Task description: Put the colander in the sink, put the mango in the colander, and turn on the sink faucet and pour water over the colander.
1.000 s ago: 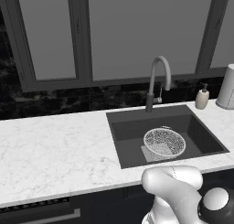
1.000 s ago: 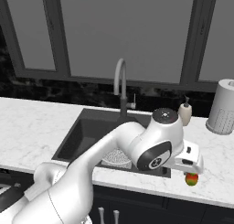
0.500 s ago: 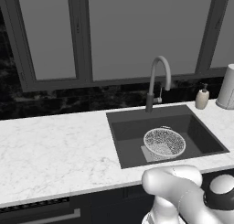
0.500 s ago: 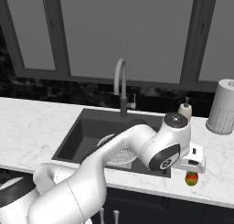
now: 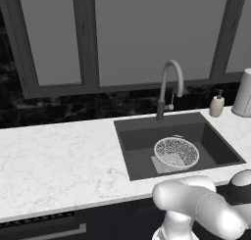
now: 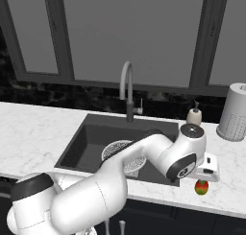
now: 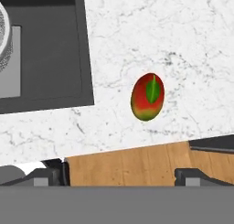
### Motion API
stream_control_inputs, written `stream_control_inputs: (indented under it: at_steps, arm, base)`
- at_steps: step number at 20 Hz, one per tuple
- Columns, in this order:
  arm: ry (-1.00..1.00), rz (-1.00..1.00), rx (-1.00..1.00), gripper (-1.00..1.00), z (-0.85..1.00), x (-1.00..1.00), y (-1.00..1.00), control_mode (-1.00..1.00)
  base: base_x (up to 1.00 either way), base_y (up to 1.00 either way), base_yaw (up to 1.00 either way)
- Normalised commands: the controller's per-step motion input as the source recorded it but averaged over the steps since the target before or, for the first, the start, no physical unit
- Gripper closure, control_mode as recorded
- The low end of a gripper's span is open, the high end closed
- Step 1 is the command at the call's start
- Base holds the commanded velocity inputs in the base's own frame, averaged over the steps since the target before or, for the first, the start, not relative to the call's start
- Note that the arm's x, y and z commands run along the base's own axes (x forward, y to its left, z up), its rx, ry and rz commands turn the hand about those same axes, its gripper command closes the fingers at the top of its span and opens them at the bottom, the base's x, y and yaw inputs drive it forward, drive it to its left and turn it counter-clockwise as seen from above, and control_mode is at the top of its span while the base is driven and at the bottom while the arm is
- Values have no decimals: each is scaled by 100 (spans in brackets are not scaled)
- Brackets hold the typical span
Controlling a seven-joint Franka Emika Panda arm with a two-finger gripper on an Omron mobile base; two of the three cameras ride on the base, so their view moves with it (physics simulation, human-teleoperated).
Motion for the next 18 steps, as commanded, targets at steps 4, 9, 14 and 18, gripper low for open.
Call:
stream_control_inputs:
  at_steps: [4, 9, 14, 18]
  arm:
    - [2, 2, 1, -100, -32, 28, -24, -100]
    - [2, 2, 2, -100, -31, 17, -31, -100]
    - [3, 2, 0, -100, -30, 19, -15, -100]
    - [1, 1, 0, -100, -24, 24, -7, -100]
  base:
    - [0, 0, 0]
    - [0, 0, 0]
    - [0, 0, 0]
    - [0, 0, 0]
